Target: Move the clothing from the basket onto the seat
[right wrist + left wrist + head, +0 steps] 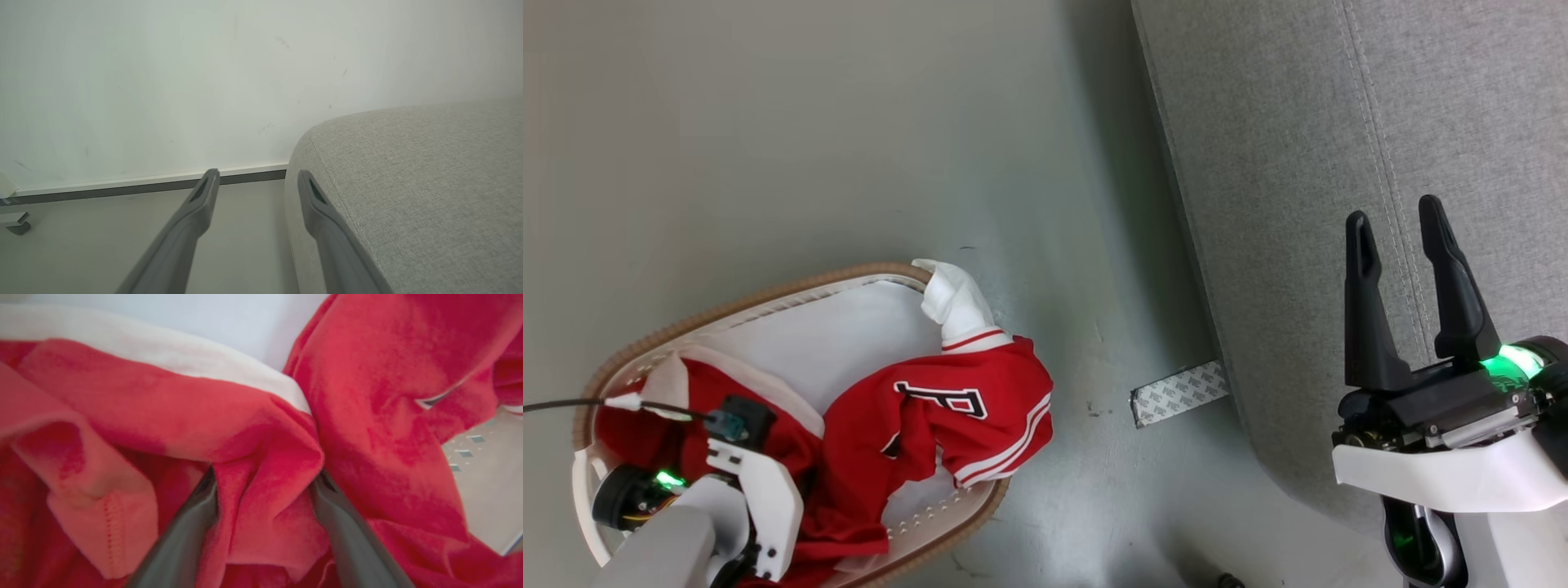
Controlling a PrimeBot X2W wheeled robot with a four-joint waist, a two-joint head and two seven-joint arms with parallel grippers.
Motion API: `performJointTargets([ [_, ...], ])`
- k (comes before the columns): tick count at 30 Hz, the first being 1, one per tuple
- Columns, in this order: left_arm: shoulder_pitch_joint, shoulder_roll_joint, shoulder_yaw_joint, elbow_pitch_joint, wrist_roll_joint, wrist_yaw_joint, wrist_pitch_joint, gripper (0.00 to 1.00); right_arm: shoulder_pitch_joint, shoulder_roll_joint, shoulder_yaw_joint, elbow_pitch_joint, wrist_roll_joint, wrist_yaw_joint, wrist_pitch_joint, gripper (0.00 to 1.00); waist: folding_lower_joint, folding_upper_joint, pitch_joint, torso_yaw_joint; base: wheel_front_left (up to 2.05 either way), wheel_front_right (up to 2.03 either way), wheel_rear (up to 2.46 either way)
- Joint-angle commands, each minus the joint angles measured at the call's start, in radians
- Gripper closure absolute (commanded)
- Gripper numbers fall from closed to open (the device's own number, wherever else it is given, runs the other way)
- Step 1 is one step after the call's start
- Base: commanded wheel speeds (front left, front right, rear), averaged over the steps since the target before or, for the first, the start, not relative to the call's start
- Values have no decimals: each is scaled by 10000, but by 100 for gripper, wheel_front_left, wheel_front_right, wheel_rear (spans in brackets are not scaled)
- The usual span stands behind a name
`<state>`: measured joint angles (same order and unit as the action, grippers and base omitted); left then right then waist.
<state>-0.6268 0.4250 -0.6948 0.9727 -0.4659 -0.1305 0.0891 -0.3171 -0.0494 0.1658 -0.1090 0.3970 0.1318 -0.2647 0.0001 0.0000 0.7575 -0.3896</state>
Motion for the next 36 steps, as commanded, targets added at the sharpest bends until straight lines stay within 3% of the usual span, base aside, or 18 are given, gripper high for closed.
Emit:
performJointTargets([
  [1,-144,42,-114,80,-161,9,71,0,-122,-19,35,-26,-5,-21,4,0,-1,0,16,3,0,0,0],
  [2,-175,32,-265,110,-284,9,111,0,-142,-19,42,-16,-3,-21,4,0,-1,0,22,10,0,0,0],
  [3,-225,44,-411,129,-346,9,119,52,-156,-19,52,-3,-5,-21,4,0,-1,0,20,20,0,0,0],
  [4,-276,55,-545,136,-419,9,79,87,-163,-19,61,16,-9,-21,4,0,-1,0,6,33,0,0,0],
  [5,-306,47,-682,141,-531,10,8,100,-172,-19,51,45,-19,-21,4,0,-1,0,-31,56,0,0,0],
  [9,-219,-105,-1101,297,-910,10,-347,100,-223,-20,7,199,-36,-21,4,0,-1,0,-540,219,0,0,0],
  [16,367,-622,-1454,587,-1597,10,-1465,100,20,-26,192,710,-124,-21,4,0,-1,0,-2555,707,0,0,0],
  [26,784,-1663,-1672,356,-2248,10,-2939,100,762,-25,183,1488,-488,-21,6,0,-1,0,-5109,2308,0,0,0],
  [36,1296,-1763,-1402,-941,-2404,56,-3523,100,1529,-26,108,1968,-699,-21,4,0,-1,0,-6945,3686,0,0,0],
])
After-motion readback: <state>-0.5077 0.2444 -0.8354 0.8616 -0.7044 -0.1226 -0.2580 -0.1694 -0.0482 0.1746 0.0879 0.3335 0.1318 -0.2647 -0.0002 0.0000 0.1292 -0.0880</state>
